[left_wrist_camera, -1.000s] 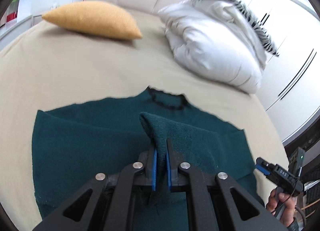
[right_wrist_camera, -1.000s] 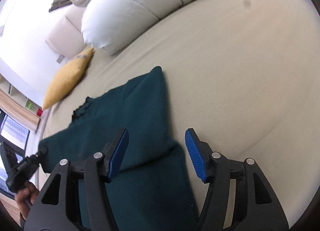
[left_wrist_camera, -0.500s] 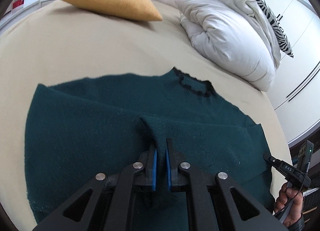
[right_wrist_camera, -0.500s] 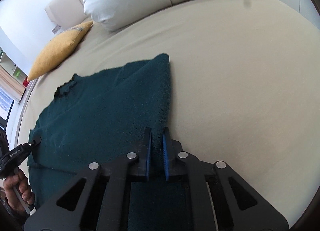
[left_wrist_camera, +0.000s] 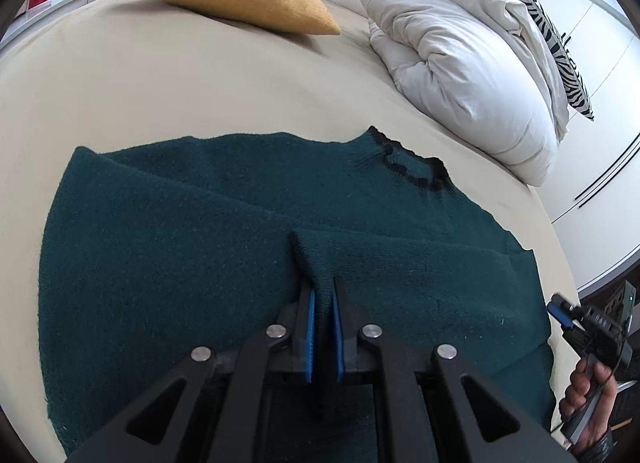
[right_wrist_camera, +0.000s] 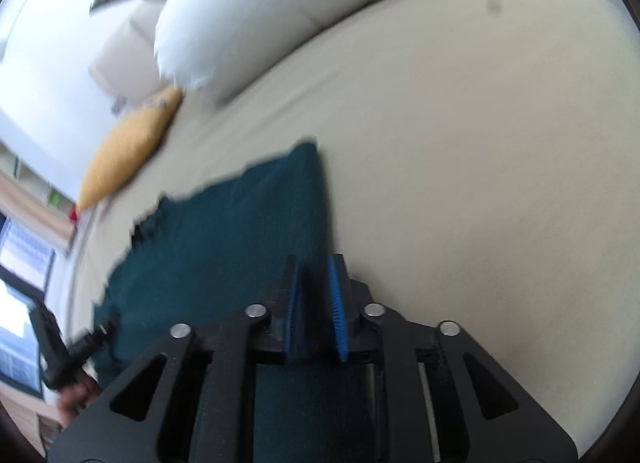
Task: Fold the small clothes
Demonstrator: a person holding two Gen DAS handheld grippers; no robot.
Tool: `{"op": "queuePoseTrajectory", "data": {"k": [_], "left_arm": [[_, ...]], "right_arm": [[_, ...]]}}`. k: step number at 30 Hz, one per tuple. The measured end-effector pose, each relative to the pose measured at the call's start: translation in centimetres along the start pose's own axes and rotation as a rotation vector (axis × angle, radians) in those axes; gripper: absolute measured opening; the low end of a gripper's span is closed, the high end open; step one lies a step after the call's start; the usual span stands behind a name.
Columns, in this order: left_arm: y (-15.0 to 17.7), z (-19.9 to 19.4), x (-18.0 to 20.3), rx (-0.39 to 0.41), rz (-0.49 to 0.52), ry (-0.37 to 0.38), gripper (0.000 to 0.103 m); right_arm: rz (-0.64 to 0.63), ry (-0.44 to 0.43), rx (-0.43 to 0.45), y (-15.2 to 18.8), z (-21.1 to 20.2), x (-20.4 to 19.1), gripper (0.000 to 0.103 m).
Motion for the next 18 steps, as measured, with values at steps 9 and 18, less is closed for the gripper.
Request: {"op": "queuePoseTrajectory", "data": {"k": [9, 18], "left_arm": [[0.4, -0.1, 0.0, 0.014, 0.013, 0.008, 0.01], [1.2, -0.5, 0.1, 0.056, -0.001, -0.011, 0.009]], "right_arm": [[-0.083, 0.085, -0.088, -3.5, 6.4, -2.6, 0.027], [-0.266, 0.189, -0.013, -5.7, 7.5, -4.6, 0.006]]}}
Point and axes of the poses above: each gripper's, at about its wrist camera, not at the fingertips, and z roughly the way its jaws point, x to its right, y to its underside, the point moved 7 cm from there along z, roughly the way its jaws point, and after that the axes turned 8 degrees about z, right-handed, at the moved point
